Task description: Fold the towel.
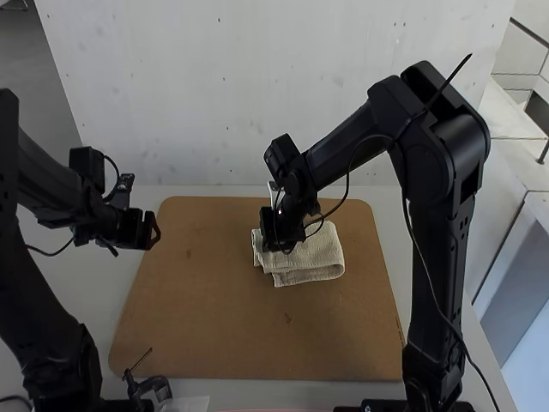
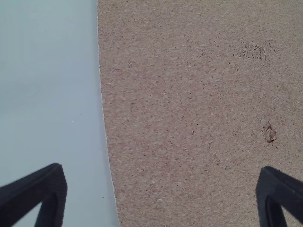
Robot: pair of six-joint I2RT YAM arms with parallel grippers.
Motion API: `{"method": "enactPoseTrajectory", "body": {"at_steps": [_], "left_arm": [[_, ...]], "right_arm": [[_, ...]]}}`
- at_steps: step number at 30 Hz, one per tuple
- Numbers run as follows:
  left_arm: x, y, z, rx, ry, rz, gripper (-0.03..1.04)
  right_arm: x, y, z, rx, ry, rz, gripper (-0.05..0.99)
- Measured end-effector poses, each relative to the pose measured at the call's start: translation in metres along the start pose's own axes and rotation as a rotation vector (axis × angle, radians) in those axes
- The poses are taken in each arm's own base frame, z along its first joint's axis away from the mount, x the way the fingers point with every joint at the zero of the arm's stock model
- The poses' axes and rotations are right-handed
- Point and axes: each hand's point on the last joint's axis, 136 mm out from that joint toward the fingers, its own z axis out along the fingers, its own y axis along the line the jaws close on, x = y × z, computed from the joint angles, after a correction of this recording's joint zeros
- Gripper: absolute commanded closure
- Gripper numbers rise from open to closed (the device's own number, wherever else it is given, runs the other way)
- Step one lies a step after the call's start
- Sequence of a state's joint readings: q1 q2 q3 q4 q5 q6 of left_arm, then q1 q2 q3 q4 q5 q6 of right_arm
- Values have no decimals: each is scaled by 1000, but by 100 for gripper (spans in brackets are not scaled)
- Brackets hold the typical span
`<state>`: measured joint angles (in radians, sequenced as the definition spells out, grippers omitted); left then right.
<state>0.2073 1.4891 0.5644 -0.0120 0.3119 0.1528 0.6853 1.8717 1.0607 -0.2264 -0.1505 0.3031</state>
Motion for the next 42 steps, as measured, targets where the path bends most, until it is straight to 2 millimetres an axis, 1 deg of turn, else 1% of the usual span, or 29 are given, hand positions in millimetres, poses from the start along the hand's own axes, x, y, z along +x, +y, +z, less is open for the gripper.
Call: {"method": "enactPoseTrajectory", "body": {"at_steps": [5, 10, 13, 15, 17, 19, 21, 24, 25, 26, 27, 30, 31, 34, 37, 42], "left_arm": [[0, 0, 0, 0, 0, 0, 13], [0, -2, 1, 5, 0, 5, 13], [0, -4, 1, 7, 1, 8, 13], [0, -4, 1, 7, 1, 8, 13], [0, -4, 1, 7, 1, 9, 13], [-1, -4, 1, 7, 0, 8, 13], [0, -4, 1, 7, 1, 8, 13], [-1, -4, 1, 7, 0, 8, 13], [-1, -4, 1, 7, 0, 9, 13], [0, -4, 1, 7, 1, 9, 13], [0, -4, 1, 7, 1, 9, 13], [-1, -4, 1, 7, 0, 9, 13], [0, -4, 1, 7, 1, 8, 13], [0, -4, 1, 7, 1, 8, 13], [0, -4, 1, 7, 1, 8, 13], [-1, -4, 1, 7, 0, 8, 13]], "right_arm": [[21, -4, 1, 24, 76, 3, 75], [44, -2, 5, 34, 133, -15, 74], [51, 0, 9, 30, 160, -18, 73], [51, 1, 9, 23, 160, -18, 73], [47, 4, 7, 12, 143, -20, 73], [41, 6, 1, 2, 120, -21, 73], [29, 9, -13, -12, 82, -16, 73], [2, 9, -42, -31, -3, 2, 74], [-5, 9, -47, -35, -24, 7, 74], [-15, 7, -56, -40, -56, 15, 80], [-22, 6, -61, -43, -81, 20, 84], [-41, -4, -67, -28, -156, 36, 87], [-46, -12, -66, -12, -176, 42, 87], [-43, -27, -54, 32, -157, 50, 87], [-26, -40, -31, 70, -93, 54, 87], [1, -56, -3, 112, 2, 61, 87]]}}
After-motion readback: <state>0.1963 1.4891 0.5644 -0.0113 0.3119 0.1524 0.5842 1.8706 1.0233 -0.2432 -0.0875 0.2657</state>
